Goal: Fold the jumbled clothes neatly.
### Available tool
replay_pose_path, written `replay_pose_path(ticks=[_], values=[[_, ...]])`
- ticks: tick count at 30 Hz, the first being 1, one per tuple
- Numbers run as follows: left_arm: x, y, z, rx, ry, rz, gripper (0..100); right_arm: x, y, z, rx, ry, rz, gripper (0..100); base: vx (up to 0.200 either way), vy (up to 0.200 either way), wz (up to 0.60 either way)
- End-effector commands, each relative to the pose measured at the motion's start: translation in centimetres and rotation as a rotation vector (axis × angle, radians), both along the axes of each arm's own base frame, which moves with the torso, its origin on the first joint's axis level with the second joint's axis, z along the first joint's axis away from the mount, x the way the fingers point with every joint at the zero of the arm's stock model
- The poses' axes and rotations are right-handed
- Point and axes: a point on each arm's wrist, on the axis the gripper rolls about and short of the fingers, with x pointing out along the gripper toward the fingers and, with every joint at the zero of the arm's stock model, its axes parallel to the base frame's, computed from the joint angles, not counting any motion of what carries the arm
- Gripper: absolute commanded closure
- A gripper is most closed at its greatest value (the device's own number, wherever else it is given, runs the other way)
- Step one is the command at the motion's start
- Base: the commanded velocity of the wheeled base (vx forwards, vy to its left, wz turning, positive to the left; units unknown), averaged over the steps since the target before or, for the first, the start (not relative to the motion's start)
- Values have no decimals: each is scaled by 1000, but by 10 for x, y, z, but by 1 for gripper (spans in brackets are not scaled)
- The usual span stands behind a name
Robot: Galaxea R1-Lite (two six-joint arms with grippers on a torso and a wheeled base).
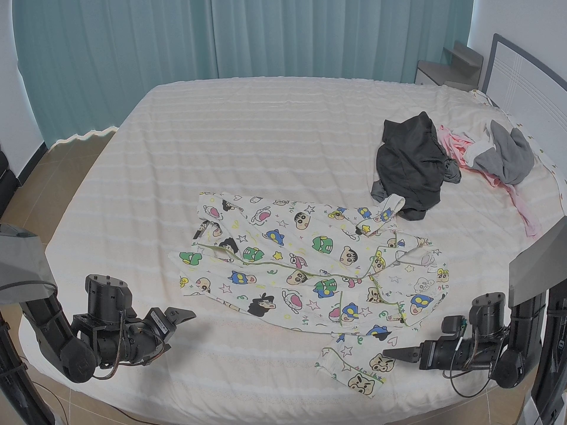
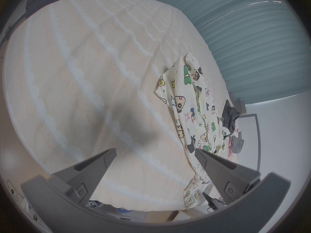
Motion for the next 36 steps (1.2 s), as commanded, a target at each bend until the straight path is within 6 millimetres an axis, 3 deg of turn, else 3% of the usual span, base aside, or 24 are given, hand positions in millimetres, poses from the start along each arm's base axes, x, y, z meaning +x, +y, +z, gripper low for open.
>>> replay_pose_path(ticks=[1, 13, 18, 21, 27, 28, 36], values=[[-3, 0, -8, 5, 27, -4, 0, -14, 32, -7, -48, 28, 64, 0, 0, 0, 0], [-2, 0, -9, 7, 30, -1, 0, -22, 38, -15, -133, 46, 38, 0, 0, 0, 0], [-3, 0, -10, 10, 32, -1, 0, -29, 52, -22, -153, 54, 102, 0, 0, 0, 0], [-3, 0, -10, 11, 34, 0, 0, -22, 65, -30, -191, 12, 79, 0, 0, 0, 0], [-2, 0, -10, 11, 34, 2, 0, -23, 66, -31, -205, 6, 76, 0, 0, 0, 0], [-3, 0, -10, 11, 35, 2, 0, -23, 66, -31, -205, 6, 76, 100, 0, 0, 0], [-4, 0, -10, 11, 39, 1, 0, -21, 66, -32, -210, 3, 60, 100, 0, 0, 0]])
